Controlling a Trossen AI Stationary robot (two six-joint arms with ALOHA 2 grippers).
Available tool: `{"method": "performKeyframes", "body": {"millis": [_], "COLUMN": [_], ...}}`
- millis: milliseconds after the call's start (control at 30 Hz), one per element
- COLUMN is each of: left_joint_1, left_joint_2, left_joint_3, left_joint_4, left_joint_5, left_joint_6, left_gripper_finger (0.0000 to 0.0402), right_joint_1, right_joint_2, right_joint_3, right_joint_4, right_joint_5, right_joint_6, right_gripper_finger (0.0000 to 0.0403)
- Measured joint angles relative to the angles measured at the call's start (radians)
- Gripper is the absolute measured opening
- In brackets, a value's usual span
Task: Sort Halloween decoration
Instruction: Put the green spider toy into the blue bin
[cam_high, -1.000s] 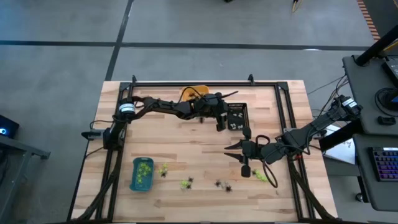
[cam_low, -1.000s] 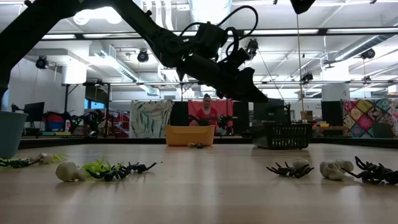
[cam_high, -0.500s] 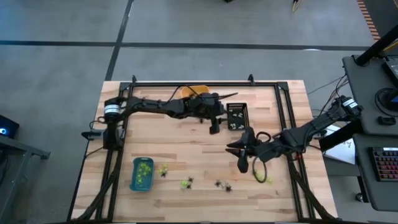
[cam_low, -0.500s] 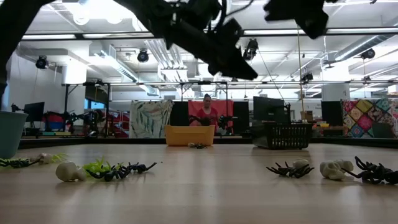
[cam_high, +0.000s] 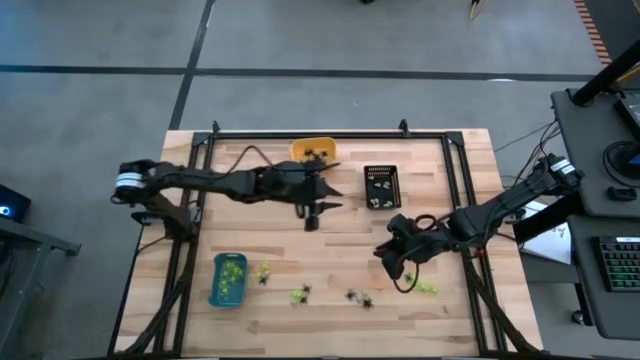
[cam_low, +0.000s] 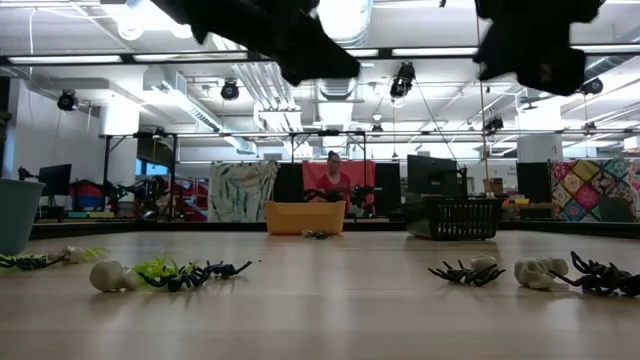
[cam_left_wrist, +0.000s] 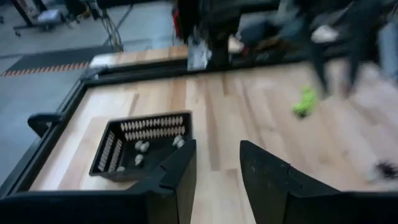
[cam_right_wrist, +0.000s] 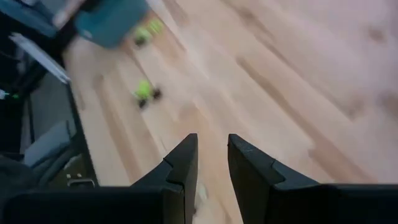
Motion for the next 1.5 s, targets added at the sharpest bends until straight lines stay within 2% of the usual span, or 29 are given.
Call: {"method": "performKeyframes", "body": {"millis": [200, 400, 600, 733, 933, 1100, 1200, 1500], "left_joint_1": [-0.027, -0.031, -0.031, -0.031, -0.03, -0.029, -0.029, -0.029], "left_joint_2": [-0.161, -0.296, -0.38, -0.404, -0.406, -0.398, -0.395, -0.38], "left_joint_3": [-0.139, -0.242, -0.312, -0.329, -0.334, -0.33, -0.329, -0.329], "left_joint_4": [0.056, 0.082, 0.107, 0.112, 0.126, 0.136, 0.137, 0.138], "left_joint_5": [-0.002, -0.01, -0.068, -0.081, -0.082, -0.082, -0.082, -0.083], "left_joint_6": [-0.038, -0.069, -0.073, -0.066, -0.045, -0.03, -0.028, -0.028], "left_gripper_finger": [0.0104, 0.0104, 0.0104, 0.0104, 0.0104, 0.0104, 0.0104, 0.0104], "right_joint_1": [-0.004, -0.004, -0.004, -0.004, -0.004, -0.004, -0.004, -0.004], "right_joint_2": [0.037, 0.113, 0.225, 0.288, 0.32, 0.32, 0.325, 0.387], "right_joint_3": [0.0, 0.0, 0.0, 0.0, 0.0, 0.0, 0.0, 0.002], "right_joint_4": [-0.16, -0.199, -0.215, -0.229, -0.266, -0.327, -0.318, -0.3], "right_joint_5": [-0.118, -0.3, -0.482, -0.547, -0.548, -0.45, -0.445, -0.458], "right_joint_6": [0.191, 0.347, 0.437, 0.474, 0.48, 0.478, 0.452, 0.438], "right_gripper_finger": [0.0067, 0.0063, 0.0062, 0.0062, 0.0062, 0.0063, 0.0067, 0.0119]}}
